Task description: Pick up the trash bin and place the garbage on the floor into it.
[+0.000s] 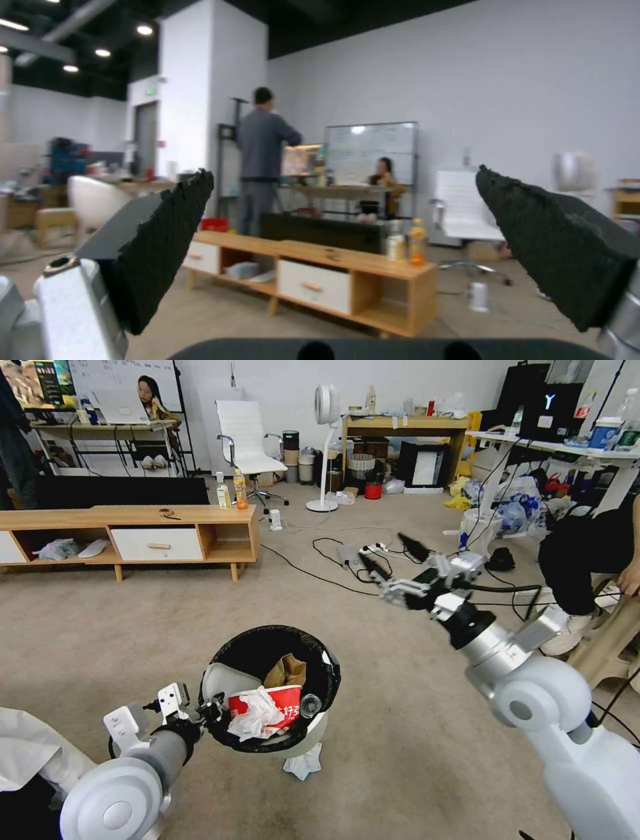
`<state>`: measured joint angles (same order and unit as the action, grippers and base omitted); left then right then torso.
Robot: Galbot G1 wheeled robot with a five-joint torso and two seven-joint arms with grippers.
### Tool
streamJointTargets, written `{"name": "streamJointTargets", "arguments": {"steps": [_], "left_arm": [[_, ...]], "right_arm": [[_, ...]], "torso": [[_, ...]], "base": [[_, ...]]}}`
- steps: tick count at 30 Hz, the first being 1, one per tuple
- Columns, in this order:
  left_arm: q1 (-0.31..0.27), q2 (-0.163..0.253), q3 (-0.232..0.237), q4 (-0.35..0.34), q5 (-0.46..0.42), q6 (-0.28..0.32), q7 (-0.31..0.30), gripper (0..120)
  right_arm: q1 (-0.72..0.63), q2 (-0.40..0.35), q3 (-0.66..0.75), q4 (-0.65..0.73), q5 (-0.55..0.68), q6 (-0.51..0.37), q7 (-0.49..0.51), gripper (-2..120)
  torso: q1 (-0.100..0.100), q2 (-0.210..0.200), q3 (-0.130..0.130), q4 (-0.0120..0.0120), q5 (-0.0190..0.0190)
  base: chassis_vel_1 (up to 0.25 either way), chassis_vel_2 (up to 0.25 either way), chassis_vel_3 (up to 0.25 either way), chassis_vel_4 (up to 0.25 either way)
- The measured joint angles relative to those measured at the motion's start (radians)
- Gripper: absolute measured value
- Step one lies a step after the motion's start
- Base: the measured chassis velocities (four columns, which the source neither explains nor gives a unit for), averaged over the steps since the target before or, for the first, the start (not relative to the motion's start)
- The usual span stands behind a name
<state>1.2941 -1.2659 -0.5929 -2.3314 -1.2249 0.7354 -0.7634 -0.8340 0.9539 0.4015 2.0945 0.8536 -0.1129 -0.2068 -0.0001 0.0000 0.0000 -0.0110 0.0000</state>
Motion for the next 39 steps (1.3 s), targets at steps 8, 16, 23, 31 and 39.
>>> {"name": "streamJointTargets", "arguments": {"steps": [8, 16, 23, 31, 39], "left_arm": [[0.004, 0.034, -0.024, -0.021, -0.129, 0.0, -0.118, 4], [0.003, 0.049, -0.041, -0.02, -0.158, 0.0, -0.155, 4], [-0.004, 0.054, -0.044, -0.016, -0.157, 0.0, -0.156, 4], [-0.011, 0.051, -0.041, -0.012, -0.131, 0.0, -0.137, 4], [-0.007, 0.043, -0.04, -0.018, -0.109, 0.0, -0.117, 4]], "right_arm": [[-0.094, 0.003, 0.031, -0.054, -0.124, -0.016, 0.0, 100], [-0.2, 0.026, -0.014, -0.191, -0.305, -0.035, 0.013, 100], [-0.24, 0.058, -0.029, -0.259, -0.35, -0.014, 0.013, 100], [-0.258, 0.081, -0.036, -0.294, -0.363, -0.002, 0.012, 100], [-0.256, 0.095, -0.063, -0.357, -0.388, 0.008, 0.009, 100]], "torso": [[0.0, 0.0, 0.0, -0.0001, 0.0], [0.0, 0.0, 0.0, 0.0001, 0.0], [0.0, 0.0, 0.0, 0.0, 0.0], [0.0, 0.0, 0.0, 0.0, -0.0001], [0.0, 0.0, 0.0, 0.0006, 0.0]], "base": [[0.0, 0.0, 0.0, 0.0], [0.0, 0.0, 0.0, 0.0], [0.0, 0.0, 0.0, 0.0], [0.0, 0.0, 0.0, 0.0], [0.019, 0.017, 0.02, 0.017]]}}
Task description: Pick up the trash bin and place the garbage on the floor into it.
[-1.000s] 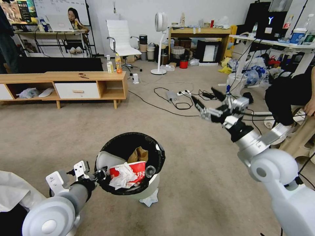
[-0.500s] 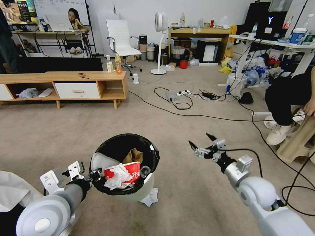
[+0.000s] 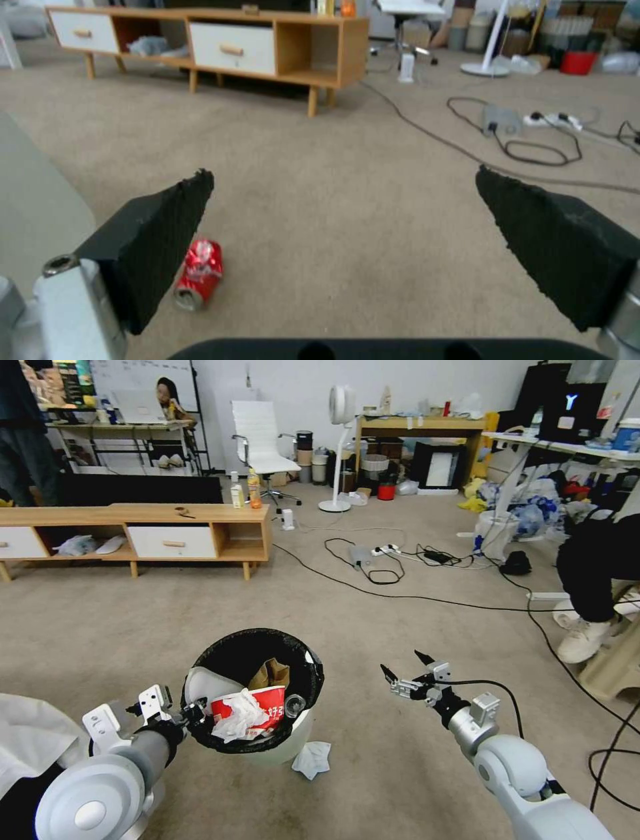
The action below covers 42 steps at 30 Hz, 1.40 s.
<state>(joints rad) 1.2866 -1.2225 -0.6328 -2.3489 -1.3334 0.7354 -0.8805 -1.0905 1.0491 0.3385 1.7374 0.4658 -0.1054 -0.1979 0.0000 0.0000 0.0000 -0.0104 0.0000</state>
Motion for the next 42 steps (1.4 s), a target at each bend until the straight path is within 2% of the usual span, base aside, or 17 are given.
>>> {"name": "streamJointTargets", "arguments": {"steps": [1, 4, 7, 18, 25, 35, 39, 42], "left_arm": [[0.002, -0.002, 0.001, -0.003, 0.003, 0.0, 0.003, 4], [0.005, -0.007, 0.002, -0.008, 0.011, 0.0, 0.009, 4], [0.007, -0.013, 0.001, -0.012, 0.021, 0.0, 0.015, 4], [0.012, -0.023, 0.001, -0.023, 0.027, 0.0, 0.034, 4], [0.012, -0.026, 0.0, -0.024, 0.03, 0.0, 0.037, 4], [0.013, -0.031, 0.001, -0.025, 0.051, 0.0, 0.043, 4], [0.013, -0.032, 0.002, -0.025, 0.063, 0.0, 0.045, 4], [0.014, -0.032, 0.003, -0.025, 0.071, 0.0, 0.048, 4]], "right_arm": [[0.003, 0.002, -0.005, -0.02, -0.007, 0.002, -0.002, 100], [0.011, 0.008, -0.016, -0.065, -0.023, 0.004, -0.003, 100], [0.019, 0.016, -0.027, -0.11, -0.042, 0.004, -0.003, 100], [0.055, 0.053, -0.099, -0.255, -0.114, -0.028, 0.044, 100], [0.068, 0.075, -0.136, -0.309, -0.137, -0.047, 0.088, 100], [0.073, 0.08, -0.14, -0.329, -0.14, -0.048, 0.09, 100], [0.073, 0.082, -0.145, -0.335, -0.145, -0.048, 0.09, 100], [0.076, 0.089, -0.153, -0.345, -0.15, -0.048, 0.09, 100]], "torso": [[0.0, 0.0, 0.0, -0.0008, -0.0001], [0.0, 0.0, 0.0, -0.0011, 0.0], [0.0, 0.0, 0.0, -0.0005, 0.0], [0.0, 0.0, 0.0, -0.0006, 0.0], [0.0, 0.0, 0.0, -0.0005, -0.0002], [0.0, 0.0, 0.0, -0.0006, -0.0001], [0.0, 0.0, 0.0, 0.0001, -0.0001], [0.0, 0.0, 0.0, -0.0005, -0.0001]], "base": [[0.0, 0.0, 0.0, 0.0], [0.0, 0.0, 0.0, 0.0], [0.0, 0.0, 0.0, 0.0], [0.0, 0.0, 0.0, 0.0], [0.0, 0.0, 0.0, 0.0], [0.058, 0.052, 0.058, 0.055], [0.069, 0.061, 0.049, 0.06], [0.01, 0.018, 0.004, 0.019]]}}
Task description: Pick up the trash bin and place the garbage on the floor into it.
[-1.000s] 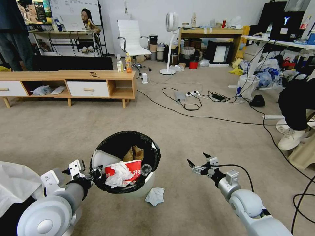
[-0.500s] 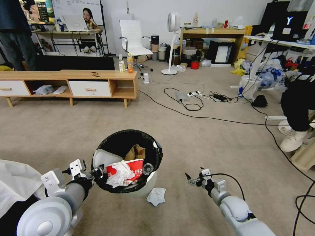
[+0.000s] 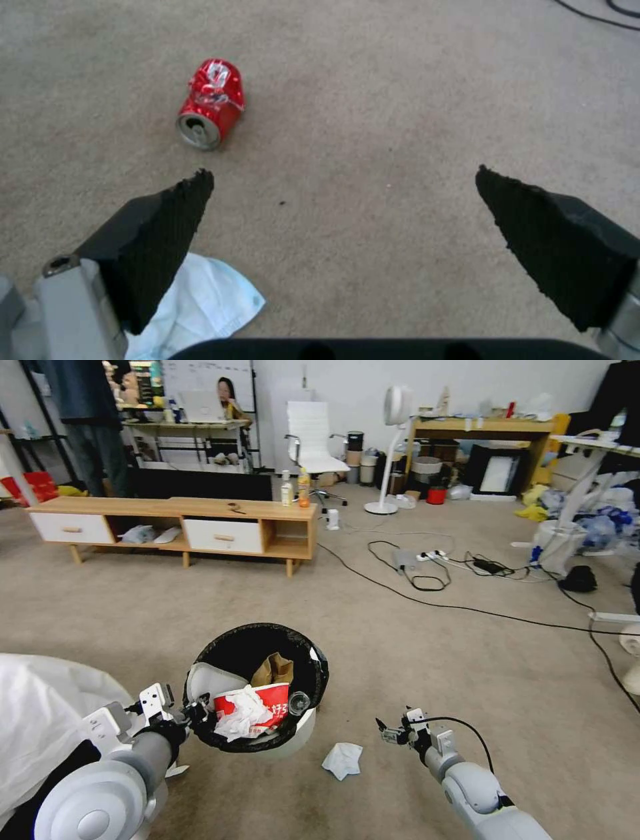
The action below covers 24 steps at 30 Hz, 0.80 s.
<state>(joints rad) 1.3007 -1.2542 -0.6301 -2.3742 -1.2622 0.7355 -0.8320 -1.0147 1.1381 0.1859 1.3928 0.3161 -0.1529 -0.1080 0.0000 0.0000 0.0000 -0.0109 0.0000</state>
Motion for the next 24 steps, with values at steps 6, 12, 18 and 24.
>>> {"name": "streamJointTargets", "arguments": {"steps": [6, 12, 18, 24], "left_arm": [[0.001, -0.002, 0.0, -0.002, 0.003, 0.0, 0.003, 4], [0.002, -0.005, 0.0, -0.003, 0.004, 0.0, 0.005, 4], [0.002, -0.007, 0.002, -0.004, 0.005, 0.0, 0.012, 4], [0.003, -0.01, 0.006, -0.005, 0.013, 0.0, 0.02, 4]], "right_arm": [[0.021, 0.021, -0.027, -0.026, -0.002, -0.008, -0.001, 100], [0.04, 0.052, -0.053, -0.076, -0.005, -0.012, -0.003, 100], [0.071, 0.095, -0.075, -0.177, -0.024, -0.014, -0.008, 100], [0.109, 0.138, -0.078, -0.272, -0.031, -0.023, -0.022, 100]], "torso": [[0.0, 0.0, 0.0, -0.0001, -0.0001], [0.0, 0.0, 0.0, 0.0, 0.0], [0.0, 0.0, 0.0, -0.0001, 0.0003], [0.0, 0.0, 0.0, -0.0001, 0.0]], "base": [[0.0, 0.0, 0.0, 0.0], [0.0, 0.0, 0.0, 0.0], [0.0, 0.0, 0.0, 0.0], [0.0, 0.0, 0.0, 0.0]]}}
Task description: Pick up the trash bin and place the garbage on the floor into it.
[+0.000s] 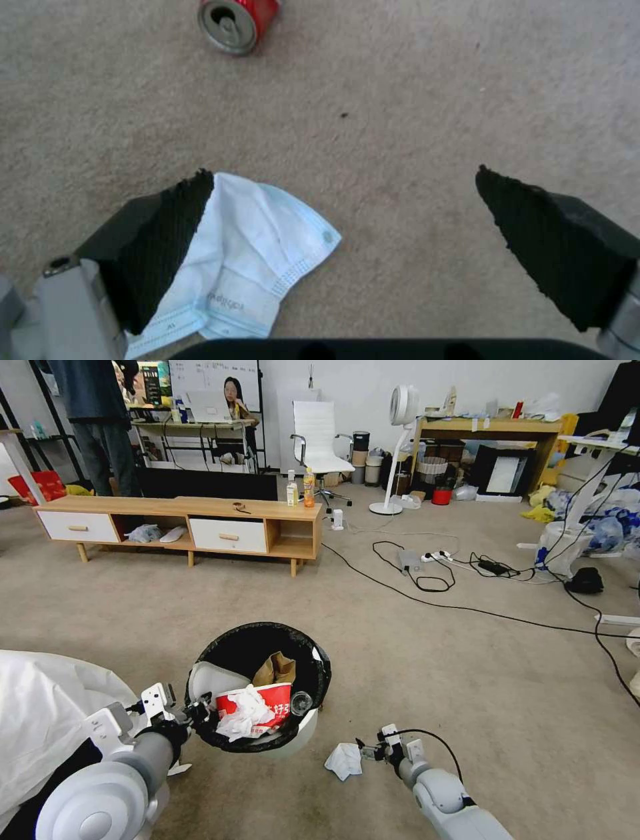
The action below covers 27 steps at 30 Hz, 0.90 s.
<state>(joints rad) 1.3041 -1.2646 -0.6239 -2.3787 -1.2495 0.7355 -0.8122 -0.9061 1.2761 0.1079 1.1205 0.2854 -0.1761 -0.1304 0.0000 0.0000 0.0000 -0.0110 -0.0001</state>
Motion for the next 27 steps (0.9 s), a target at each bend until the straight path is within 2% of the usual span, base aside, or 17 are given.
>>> {"name": "streamJointTargets", "arguments": {"steps": [3, 16, 27], "left_arm": [[0.0, -0.003, 0.002, 0.0, 0.003, 0.0, 0.003, 4], [0.005, -0.007, 0.003, 0.001, 0.008, 0.0, 0.008, 4], [0.0, -0.007, -0.002, 0.005, 0.008, 0.0, 0.01, 4]], "right_arm": [[0.028, 0.026, 0.002, -0.068, -0.014, 0.0, -0.002, 100], [0.067, 0.049, 0.012, -0.161, -0.049, 0.019, -0.019, 100], [0.147, 0.109, 0.007, -0.291, -0.109, 0.048, -0.041, 100]], "torso": [[0.0, 0.0, 0.0, 0.0, 0.0001], [0.0, 0.0, 0.0, -0.0001, 0.0], [0.0, 0.0, 0.0, 0.0, 0.0]], "base": [[0.0, 0.0, 0.0, 0.0], [0.0, 0.0, 0.0, 0.0], [0.0, 0.0, 0.0, 0.0]]}}
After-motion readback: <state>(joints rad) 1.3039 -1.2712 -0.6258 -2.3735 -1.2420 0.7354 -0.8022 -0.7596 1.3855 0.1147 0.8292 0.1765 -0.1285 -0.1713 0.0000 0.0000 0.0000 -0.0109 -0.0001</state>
